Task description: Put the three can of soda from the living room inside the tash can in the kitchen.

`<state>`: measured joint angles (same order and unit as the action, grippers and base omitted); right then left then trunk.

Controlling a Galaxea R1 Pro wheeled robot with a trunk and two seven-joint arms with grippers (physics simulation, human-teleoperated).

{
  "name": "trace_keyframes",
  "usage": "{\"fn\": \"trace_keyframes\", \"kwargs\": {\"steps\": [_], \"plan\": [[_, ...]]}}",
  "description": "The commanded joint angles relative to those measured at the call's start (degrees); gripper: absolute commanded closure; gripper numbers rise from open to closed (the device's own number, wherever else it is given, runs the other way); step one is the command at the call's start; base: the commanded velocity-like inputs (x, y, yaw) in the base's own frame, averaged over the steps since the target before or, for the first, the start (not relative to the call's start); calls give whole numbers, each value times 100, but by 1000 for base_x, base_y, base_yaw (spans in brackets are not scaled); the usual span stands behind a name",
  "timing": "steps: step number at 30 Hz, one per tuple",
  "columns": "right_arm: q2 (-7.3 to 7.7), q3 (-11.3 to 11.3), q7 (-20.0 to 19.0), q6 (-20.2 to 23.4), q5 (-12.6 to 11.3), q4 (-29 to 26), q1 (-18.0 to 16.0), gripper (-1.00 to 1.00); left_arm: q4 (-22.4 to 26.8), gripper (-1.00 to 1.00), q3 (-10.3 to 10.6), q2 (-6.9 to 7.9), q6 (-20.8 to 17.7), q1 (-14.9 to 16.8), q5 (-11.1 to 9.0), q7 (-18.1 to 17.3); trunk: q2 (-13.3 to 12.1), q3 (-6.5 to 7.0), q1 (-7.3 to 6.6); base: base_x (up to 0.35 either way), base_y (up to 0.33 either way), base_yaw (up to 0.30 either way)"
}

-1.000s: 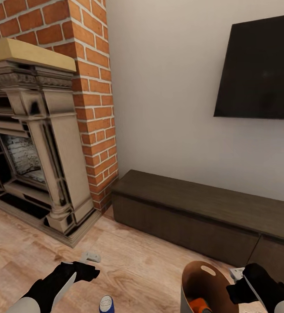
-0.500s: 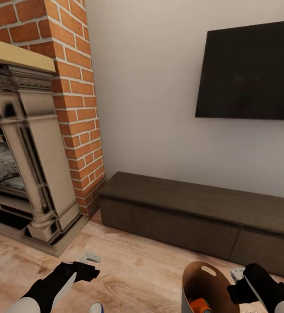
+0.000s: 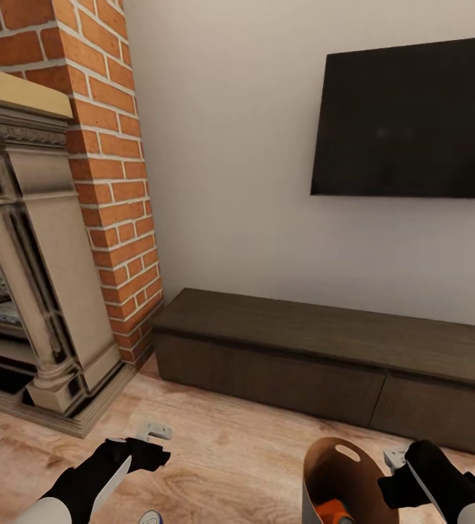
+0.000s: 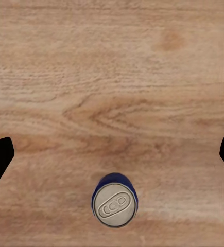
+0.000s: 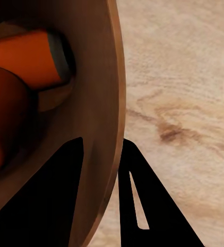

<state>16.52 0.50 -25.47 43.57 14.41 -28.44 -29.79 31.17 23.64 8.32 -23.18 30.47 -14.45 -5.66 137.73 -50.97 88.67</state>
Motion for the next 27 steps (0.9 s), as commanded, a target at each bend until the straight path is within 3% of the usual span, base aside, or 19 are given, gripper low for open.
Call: {"fn": "trace_keyframes", "kwargs": {"steps": [1, 4, 10, 14, 20, 27], "plan": [[0, 10, -14, 23, -100, -2, -5, 100, -2, -100, 0, -12, 0, -1, 2, 3, 42, -17, 22, 0, 0, -11], [0, 20, -12, 42, -103, -12, -7, 100, -4, -100, 0, -40, -2, 0, 3, 13, 162, -71, 88, 0, 0, -6], [-19, -8, -19, 677, -92, -94, -9, 100, -2, -100, 5, -52, 8, 0, 8, 21, 403, -179, 220, 0, 0, -1], [-75, -20, -19, 754, -88, -105, -9, 100, -4, -100, 8, -50, 15, -1, 10, 21, 551, -252, 301, 0, 0, 0], [-106, -23, -20, 808, -87, -137, -34, 100, -5, -100, 9, -50, 50, -2, 5, 24, 559, -385, 317, 0, 0, 0], [-209, -24, -15, 1510, -84, -715, -101, 100, -6, -100, 9, -50, 106, -4, 4, 29, 568, -540, 335, 0, 0, 0]]}}
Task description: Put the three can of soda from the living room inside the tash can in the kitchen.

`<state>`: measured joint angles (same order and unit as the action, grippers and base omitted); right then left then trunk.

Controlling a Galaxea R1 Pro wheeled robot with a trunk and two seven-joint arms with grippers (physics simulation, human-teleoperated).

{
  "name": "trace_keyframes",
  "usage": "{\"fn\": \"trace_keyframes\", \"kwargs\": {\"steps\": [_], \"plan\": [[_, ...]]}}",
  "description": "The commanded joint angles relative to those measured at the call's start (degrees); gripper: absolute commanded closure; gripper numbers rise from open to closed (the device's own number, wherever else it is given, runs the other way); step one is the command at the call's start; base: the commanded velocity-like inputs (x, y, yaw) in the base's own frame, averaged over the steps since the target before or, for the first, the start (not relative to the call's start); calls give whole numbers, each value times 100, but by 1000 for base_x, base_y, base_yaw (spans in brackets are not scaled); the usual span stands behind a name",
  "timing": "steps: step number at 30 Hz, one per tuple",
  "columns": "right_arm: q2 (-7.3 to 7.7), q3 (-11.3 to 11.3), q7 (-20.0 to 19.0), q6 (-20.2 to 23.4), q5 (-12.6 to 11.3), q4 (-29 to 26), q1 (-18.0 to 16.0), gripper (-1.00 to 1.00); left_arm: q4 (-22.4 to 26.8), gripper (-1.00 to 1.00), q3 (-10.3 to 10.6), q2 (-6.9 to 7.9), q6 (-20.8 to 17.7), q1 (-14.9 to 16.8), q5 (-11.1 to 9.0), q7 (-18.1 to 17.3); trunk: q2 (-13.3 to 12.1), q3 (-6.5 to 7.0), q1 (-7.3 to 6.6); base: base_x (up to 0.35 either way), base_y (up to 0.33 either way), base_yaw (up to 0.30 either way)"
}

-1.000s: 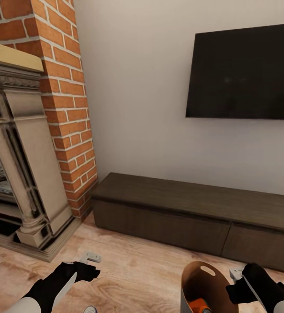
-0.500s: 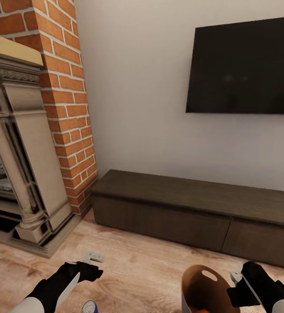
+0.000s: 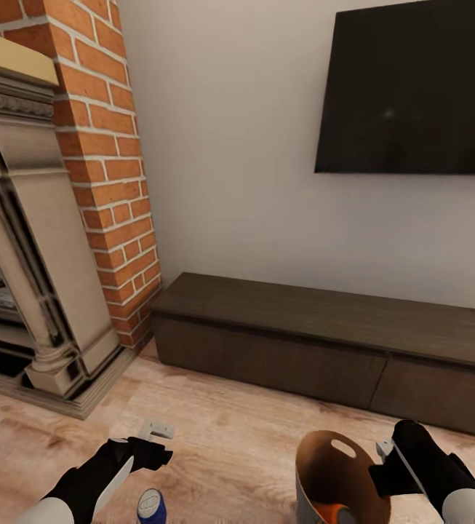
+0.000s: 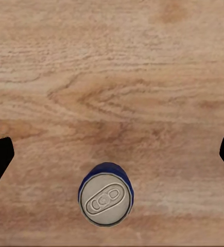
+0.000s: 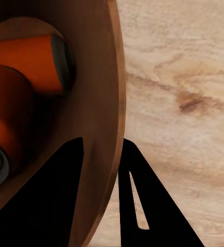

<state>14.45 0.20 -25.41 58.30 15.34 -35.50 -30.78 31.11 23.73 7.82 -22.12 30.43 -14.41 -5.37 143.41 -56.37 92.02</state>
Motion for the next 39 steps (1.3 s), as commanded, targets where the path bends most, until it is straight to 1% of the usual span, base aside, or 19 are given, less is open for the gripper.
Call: {"fn": "trace_keyframes", "kwargs": {"steps": [1, 3, 6, 14, 17, 22, 27, 33, 35, 38, 39], "plan": [[-42, 6, -20, 141, -175, -148, -8, 100, 0, -100, 0, 0, 2, -1, 0, 0, 2, -22, 2, 0, 0, 0], [-74, 6, -19, 170, -174, -270, -11, 100, 0, -100, 0, 0, 3, -1, 0, 0, 4, -44, 4, 0, 0, 0], [-126, 6, -17, 170, -172, -711, -13, 100, 0, -100, 0, 0, 9, 3, -5, -5, 4, -44, 4, 0, 0, 0], [-147, 12, -17, 170, -174, -1297, -16, 100, 0, -100, 0, 0, 73, -2, -2, -8, 4, -44, 4, 0, 0, 0], [-148, 14, -17, 170, -178, -1423, -22, 100, 0, -100, 2, 0, 98, -2, -1, -8, 4, -44, 4, 0, 0, 0], [-151, 14, -17, 170, -181, -1469, -73, 100, 0, -100, 2, 0, 104, 0, 0, -8, 4, -44, 4, 0, 0, 0], [-148, 19, -17, 170, -174, -1457, -170, 100, -2, -100, 5, 0, 104, 1, 4, -8, 10, -155, 17, 0, 0, 0], [-149, 23, -17, 170, -172, -1450, -212, 100, -353, -100, -3, 0, 109, 1, -5, -8, 18, -288, 33, 0, 0, 0], [-151, 20, -17, 170, -172, -1450, -214, 100, -397, -100, -9, 0, 110, 0, -6, -8, 21, -332, 38, 0, 0, 0], [-178, 19, -17, 170, -173, -1450, -220, 100, -443, -100, -11, 0, 111, 0, -8, -5, 25, -399, 46, 0, 0, 0], [-212, 25, -17, 170, -176, -1454, -234, 100, -454, -100, -10, 0, 111, -1, -8, -3, 26, -421, 48, 0, 0, 0]]}}
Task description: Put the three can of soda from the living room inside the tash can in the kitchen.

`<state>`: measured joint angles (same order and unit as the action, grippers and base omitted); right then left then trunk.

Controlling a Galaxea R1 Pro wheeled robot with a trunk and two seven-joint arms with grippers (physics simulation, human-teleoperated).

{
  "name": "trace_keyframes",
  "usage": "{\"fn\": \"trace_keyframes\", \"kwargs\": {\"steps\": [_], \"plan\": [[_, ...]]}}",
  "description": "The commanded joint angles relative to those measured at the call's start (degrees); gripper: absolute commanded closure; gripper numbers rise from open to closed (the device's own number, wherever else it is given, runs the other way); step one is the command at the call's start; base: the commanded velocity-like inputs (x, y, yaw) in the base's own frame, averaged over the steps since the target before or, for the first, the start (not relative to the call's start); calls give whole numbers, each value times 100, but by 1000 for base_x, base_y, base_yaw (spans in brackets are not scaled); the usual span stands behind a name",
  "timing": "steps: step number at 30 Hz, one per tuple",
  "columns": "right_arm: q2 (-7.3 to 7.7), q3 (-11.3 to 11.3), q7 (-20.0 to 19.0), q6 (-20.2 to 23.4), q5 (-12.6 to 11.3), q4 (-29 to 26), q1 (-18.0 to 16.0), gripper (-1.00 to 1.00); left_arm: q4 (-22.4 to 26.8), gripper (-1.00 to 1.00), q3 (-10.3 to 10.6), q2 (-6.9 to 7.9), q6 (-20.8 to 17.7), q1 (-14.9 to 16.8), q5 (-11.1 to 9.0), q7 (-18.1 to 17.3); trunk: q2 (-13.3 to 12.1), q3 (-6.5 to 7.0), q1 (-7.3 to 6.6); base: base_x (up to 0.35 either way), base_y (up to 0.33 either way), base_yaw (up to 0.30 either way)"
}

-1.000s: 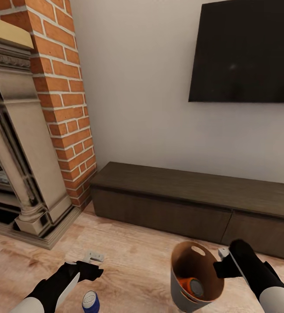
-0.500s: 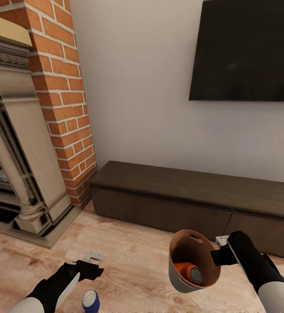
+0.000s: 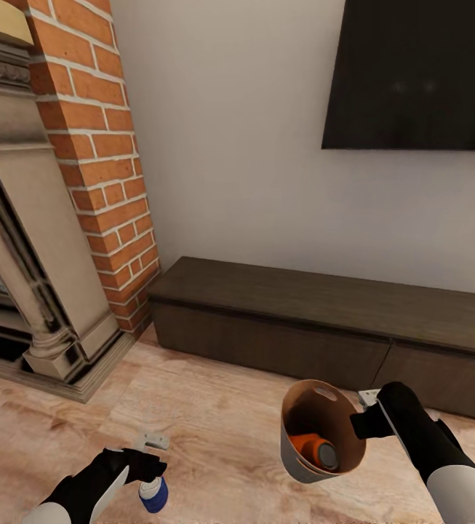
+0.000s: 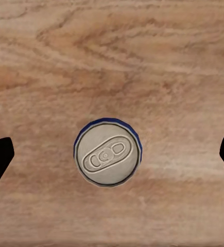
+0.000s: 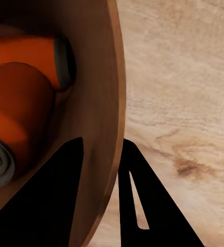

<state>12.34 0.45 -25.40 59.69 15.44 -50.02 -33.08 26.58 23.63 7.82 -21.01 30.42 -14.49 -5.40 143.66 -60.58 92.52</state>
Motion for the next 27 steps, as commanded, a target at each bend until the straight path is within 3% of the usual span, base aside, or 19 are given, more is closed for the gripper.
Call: {"fn": "trace_keyframes", "kwargs": {"steps": [1, 4, 9, 27], "plan": [[-43, 30, -17, 31, -188, -4, -29, 100, -8, -100, 0, 0, 2, 1, 0, 1, 2, -22, 1, 0, 0, 0], [-114, 167, -17, 31, -181, -5, -70, 100, -15, -100, 1, 0, 8, 2, -1, 3, 6, -88, 9, 0, 0, 0], [-176, 298, -17, 31, -168, 0, -124, 100, -20, -100, 1, 0, 177, 5, -2, -3, 6, -88, 9, 0, 0, 0], [-214, 329, -17, 31, -165, 10, -138, 100, -13, -100, 9, 5, 273, 1, -7, -35, 6, -88, 9, 82, 23, 0]]}}
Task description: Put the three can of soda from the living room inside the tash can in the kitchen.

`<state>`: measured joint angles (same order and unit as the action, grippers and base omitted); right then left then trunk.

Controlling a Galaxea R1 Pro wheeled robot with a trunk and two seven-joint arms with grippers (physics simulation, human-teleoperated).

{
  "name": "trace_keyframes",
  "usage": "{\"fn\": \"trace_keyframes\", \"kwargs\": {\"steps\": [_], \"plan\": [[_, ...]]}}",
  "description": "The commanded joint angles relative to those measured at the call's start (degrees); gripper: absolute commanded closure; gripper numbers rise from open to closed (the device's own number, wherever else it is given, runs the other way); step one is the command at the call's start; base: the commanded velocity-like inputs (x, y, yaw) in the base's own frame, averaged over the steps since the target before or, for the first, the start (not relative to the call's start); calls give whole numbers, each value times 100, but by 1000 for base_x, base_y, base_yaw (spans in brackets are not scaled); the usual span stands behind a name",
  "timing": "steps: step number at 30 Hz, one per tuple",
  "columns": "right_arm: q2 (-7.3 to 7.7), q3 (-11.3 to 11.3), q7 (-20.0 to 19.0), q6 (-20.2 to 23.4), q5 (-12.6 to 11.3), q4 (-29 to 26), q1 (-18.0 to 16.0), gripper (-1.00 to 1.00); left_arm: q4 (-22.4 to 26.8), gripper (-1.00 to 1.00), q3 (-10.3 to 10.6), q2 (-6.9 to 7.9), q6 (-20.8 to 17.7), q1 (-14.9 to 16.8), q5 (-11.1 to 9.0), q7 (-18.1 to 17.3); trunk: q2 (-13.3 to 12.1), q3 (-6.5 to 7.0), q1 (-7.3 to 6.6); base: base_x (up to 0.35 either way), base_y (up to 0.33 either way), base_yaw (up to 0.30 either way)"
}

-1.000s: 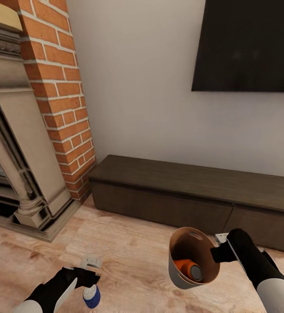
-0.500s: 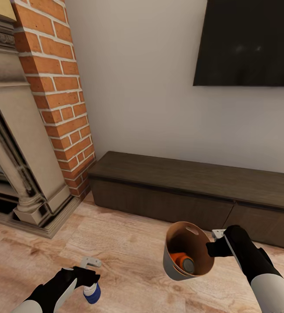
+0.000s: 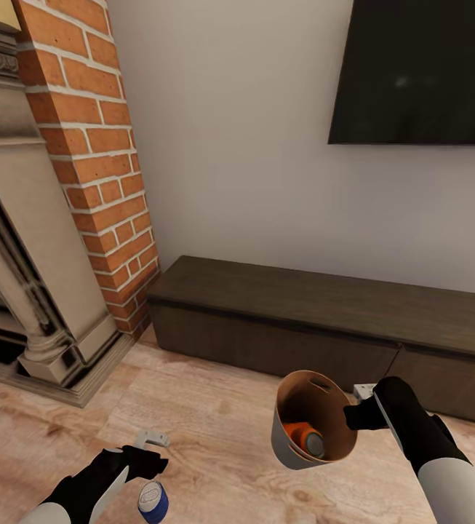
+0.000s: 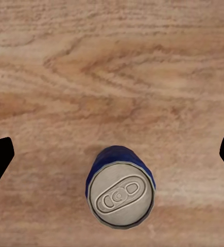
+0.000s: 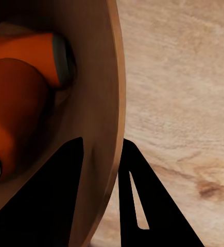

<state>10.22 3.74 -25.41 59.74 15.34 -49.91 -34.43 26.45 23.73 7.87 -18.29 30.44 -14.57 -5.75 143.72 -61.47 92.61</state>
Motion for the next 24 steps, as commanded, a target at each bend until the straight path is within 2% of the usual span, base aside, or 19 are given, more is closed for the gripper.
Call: {"fn": "trace_keyframes", "kwargs": {"steps": [1, 8, 24], "plan": [[7, -1, -17, 26, -155, -1, -2, 100, 0, -100, 0, -1, 1, -1, 2, 4, 0, 1, -1, 8, 2, 0], [58, -20, -17, 26, -154, -1, 12, 100, -6, -100, -7, -4, 1, 1, 6, -4, 0, 1, -1, 2, 1, 0], [11, 13, -17, 26, -153, -16, -6, 100, -9, -100, -1, -5, -21, -1, 15, -14, 22, -354, 41, 0, 0, 0]]}}
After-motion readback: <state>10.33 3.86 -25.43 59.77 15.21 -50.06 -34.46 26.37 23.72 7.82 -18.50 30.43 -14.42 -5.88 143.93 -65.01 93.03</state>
